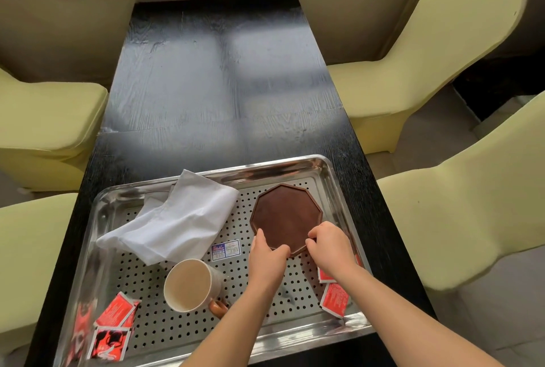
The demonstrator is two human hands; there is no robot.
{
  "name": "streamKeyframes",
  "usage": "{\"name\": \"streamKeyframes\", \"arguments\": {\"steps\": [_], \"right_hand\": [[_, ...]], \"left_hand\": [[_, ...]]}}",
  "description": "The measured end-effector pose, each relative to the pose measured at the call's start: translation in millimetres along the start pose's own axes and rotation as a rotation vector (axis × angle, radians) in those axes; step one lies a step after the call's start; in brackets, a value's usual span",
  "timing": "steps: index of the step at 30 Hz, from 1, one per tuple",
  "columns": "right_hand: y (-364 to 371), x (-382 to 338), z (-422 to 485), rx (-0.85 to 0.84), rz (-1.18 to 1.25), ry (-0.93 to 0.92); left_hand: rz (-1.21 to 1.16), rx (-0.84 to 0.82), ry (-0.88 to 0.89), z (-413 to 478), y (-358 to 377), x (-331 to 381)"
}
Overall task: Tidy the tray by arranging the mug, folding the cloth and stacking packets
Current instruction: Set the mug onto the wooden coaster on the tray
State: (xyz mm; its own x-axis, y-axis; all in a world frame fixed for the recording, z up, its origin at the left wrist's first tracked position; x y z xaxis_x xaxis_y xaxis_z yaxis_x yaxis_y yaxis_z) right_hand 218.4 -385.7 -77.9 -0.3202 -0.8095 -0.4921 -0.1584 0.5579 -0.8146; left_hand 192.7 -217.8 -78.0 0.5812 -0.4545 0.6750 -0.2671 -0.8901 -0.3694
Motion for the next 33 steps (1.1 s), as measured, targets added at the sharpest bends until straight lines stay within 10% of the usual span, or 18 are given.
{"name": "streamKeyframes", "arguments": {"steps": [16,33], "right_hand": [[-1,1,-2,-0.024,0.142,-0.06],[37,-63,-74,-0.175,0.258,-0.165]], "left_hand": [[-0.016,-0.046,0.06,22,0,-1],[0.759,-0.074,0.402,-95,-17,-101]]}}
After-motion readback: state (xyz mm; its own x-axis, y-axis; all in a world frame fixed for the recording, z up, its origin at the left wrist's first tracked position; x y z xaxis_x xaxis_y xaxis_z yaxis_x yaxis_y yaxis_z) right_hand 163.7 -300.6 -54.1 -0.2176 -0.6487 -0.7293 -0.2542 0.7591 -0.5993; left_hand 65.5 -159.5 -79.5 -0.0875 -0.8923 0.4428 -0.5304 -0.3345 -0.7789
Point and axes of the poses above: each hand's wrist, its own z-axis towards the middle knuckle, its own y-axis out of the palm, x = y × z, the point moved 8 cm from there along z, towards the middle knuckle, and after that the axes turned 10 degrees about z, right-handed, at the moved point
